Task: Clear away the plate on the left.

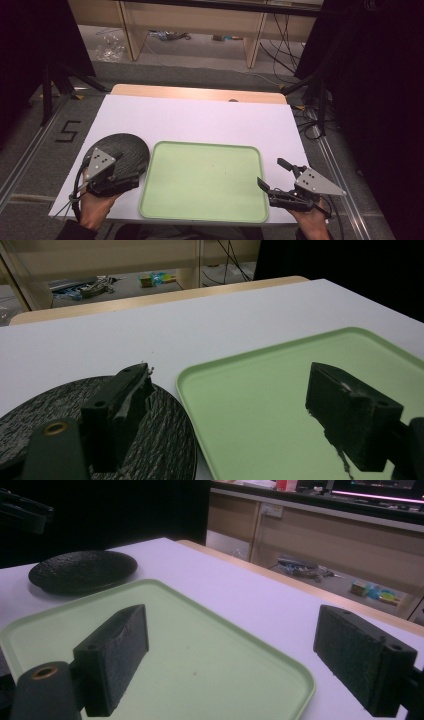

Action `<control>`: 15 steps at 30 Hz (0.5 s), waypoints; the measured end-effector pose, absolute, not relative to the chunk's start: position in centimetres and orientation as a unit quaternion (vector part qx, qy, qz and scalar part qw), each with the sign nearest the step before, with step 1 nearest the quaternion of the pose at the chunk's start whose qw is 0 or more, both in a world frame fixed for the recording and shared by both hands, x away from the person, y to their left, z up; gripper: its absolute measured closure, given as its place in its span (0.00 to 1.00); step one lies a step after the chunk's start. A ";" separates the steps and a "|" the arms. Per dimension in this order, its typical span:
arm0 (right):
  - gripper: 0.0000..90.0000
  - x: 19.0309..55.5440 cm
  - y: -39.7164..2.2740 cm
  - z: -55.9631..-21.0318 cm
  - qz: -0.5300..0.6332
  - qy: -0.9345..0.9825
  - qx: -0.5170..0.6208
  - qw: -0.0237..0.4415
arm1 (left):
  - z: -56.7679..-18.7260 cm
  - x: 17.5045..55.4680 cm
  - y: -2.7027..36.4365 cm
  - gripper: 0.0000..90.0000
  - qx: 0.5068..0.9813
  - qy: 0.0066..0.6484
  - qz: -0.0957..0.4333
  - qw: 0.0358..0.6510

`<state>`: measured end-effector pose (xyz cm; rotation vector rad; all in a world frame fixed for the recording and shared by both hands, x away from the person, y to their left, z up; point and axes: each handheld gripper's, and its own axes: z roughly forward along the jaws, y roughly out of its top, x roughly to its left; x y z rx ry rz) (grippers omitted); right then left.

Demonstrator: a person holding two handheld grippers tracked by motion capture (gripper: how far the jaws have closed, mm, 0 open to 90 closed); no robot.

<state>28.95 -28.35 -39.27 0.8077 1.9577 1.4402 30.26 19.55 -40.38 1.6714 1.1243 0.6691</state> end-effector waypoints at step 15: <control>0.17 28.9 -28.2 -39.3 0.541 0.733 0.302 0.282 | -40.5 30.6 19.8 0.19 0.689 0.471 0.266 0.482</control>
